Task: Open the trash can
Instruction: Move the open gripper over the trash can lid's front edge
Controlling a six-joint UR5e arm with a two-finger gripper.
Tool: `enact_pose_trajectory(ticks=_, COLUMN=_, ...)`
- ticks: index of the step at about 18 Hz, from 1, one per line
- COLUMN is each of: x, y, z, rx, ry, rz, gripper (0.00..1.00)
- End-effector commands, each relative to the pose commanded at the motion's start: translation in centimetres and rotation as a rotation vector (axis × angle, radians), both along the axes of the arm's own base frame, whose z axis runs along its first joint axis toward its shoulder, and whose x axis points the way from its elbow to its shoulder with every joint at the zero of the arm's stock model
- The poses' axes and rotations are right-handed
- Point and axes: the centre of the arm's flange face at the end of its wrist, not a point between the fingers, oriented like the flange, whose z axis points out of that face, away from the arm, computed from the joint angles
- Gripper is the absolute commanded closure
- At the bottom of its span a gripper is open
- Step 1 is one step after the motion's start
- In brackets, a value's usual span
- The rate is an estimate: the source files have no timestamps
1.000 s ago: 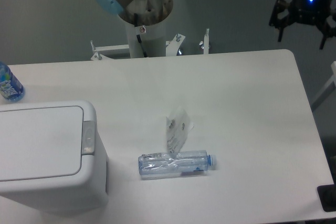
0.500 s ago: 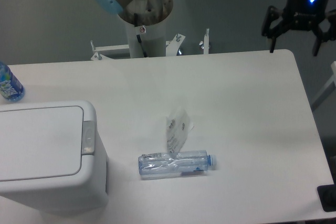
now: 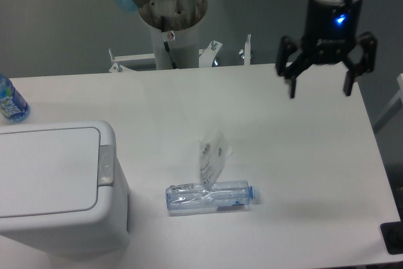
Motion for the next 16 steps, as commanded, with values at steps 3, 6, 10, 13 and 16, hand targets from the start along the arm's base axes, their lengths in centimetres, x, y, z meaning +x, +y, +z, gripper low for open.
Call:
enact_pose_trajectory(ticks=3, x=2.4, y=2.5, z=0.0, rx=0.024, ry=-0.027, rz=-0.041, gripper=0.0)
enact_pose_trajectory(ticks=6, x=3.9, y=4.2, z=0.1, rx=0.033, ry=-0.031, rz=-0.059, gripper=0.0)
enact_pose_trajectory(ticks=10, x=4.9, y=4.9, z=0.7, rx=0.061, ry=-0.029, rz=-0.086, gripper=0.0)
enact_pose_trajectory(ticks=13, x=5.4, y=5.1, z=0.9, rx=0.077, ry=-0.047, rz=-0.087, gripper=0.0)
enact_pose_trajectory(ticks=16, x=6.1, y=5.6, z=0.8, rx=0.082, ry=-0.079, rz=-0.054, gripper=0.0)
